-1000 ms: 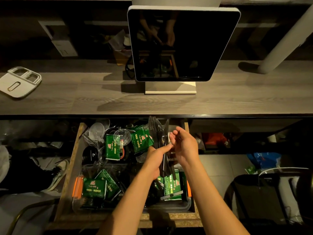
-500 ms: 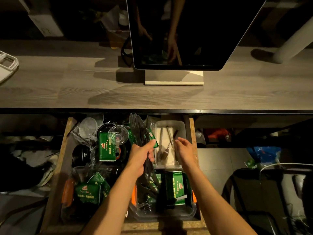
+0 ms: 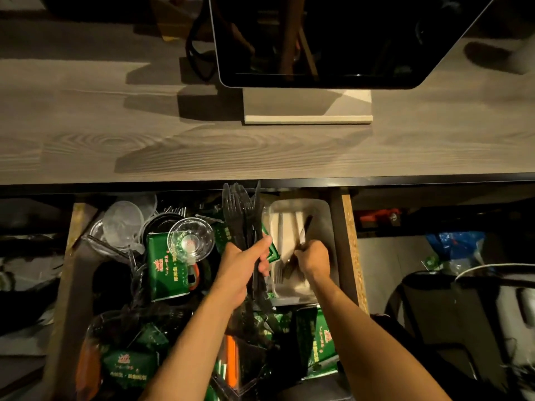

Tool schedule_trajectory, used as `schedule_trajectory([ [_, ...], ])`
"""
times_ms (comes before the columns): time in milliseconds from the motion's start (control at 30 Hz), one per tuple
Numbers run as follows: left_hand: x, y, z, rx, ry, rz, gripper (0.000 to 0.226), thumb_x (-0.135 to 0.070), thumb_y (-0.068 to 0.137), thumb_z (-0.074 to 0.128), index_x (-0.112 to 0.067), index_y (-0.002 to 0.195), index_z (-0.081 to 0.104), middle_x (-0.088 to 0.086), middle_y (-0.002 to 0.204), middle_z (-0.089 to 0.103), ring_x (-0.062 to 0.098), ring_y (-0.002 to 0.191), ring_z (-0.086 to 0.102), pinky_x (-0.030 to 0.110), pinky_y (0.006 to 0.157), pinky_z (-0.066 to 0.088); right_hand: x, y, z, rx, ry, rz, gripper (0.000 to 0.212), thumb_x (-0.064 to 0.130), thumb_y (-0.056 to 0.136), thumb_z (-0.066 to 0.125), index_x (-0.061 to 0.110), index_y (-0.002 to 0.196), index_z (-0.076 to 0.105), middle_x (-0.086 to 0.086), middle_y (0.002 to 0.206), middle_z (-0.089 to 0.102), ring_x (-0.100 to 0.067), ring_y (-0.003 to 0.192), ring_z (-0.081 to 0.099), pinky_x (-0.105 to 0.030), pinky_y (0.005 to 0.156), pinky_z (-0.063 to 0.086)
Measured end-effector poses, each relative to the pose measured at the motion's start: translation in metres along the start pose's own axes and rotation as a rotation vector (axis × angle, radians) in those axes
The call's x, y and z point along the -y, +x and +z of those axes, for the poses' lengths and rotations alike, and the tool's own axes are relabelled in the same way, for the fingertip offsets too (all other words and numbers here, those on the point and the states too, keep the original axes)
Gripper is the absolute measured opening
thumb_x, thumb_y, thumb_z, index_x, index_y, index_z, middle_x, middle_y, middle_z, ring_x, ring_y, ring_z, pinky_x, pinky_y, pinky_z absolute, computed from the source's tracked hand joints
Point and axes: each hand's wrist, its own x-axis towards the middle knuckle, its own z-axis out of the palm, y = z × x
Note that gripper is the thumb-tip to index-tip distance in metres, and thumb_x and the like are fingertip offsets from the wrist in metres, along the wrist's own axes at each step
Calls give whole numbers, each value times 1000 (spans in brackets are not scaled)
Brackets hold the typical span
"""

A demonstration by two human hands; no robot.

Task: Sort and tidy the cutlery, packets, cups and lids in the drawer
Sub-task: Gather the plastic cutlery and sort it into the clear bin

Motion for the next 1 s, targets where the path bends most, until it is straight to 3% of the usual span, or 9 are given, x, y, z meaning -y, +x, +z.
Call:
schedule_trajectory([
  [200,-2,-5,2,51,10,-24,21,-19,94,68,-7,90,51,0,57,44,15,44,37,28,44,38,10,-10,-19,6,266,-61,13,12,83,76,5,77,67,-4,67,66,-9,58,60,-28,60,49],
  [333,-3,-13,15,65,60,2,25,-12,96,63,-5,73,59,5,62,56,16,44,46,33,50,47,17,-22,-36,88,297,-69,21,20,89,70,2,101,72,-9,85,71,-15,72,63,-36,74,56],
  [433,-5,-18,27,90,70,-28,21,-10,95,64,2,78,62,9,66,61,16,45,50,30,47,50,28,-46,-58,121,651,-60,27,27,99,55,4,101,70,-7,82,66,-15,74,61,-27,67,53],
  [533,-3,-18,40,157,92,-91,15,-7,92,67,2,80,64,10,64,59,17,46,50,29,45,45,29,-65,-79,359,922,-43,43,46,101,42,10,106,66,-2,83,71,-14,77,67,-28,73,52],
  [633,1,-17,51,267,143,-206,11,-2,91,67,-3,80,64,7,62,57,16,49,51,28,47,45,31,-73,-94,528,893,-140,38,49,91,56,12,96,64,4,70,64,-11,66,63,-28,69,48],
  [733,5,-18,59,337,227,-329,8,1,89,67,-1,83,62,8,62,59,19,52,55,31,54,51,36,-71,-104,496,799,-136,47,37,84,73,10,120,60,-7,102,73,-20,96,70,-32,87,54],
  [833,12,-18,67,354,283,-416,6,4,88,66,1,88,60,11,64,60,24,57,60,39,66,55,42,-65,-107,434,596,-151,56,33,78,81,12,122,55,-3,104,70,-15,92,69,-29,88,55],
  [900,14,-17,71,348,335,-407,6,3,89,62,0,93,60,12,67,61,24,60,63,40,67,55,48,-64,-108,390,515,-181,41,26,79,81,19,108,53,1,96,65,-13,83,64,-24,74,52],
  [1000,13,-14,73,363,335,-396,7,2,90,63,-1,96,61,11,71,63,23,65,65,38,70,58,49,-55,-101,387,591,-142,23,15,77,82,15,90,62,-3,82,66,-19,73,64,-32,73,53],
])
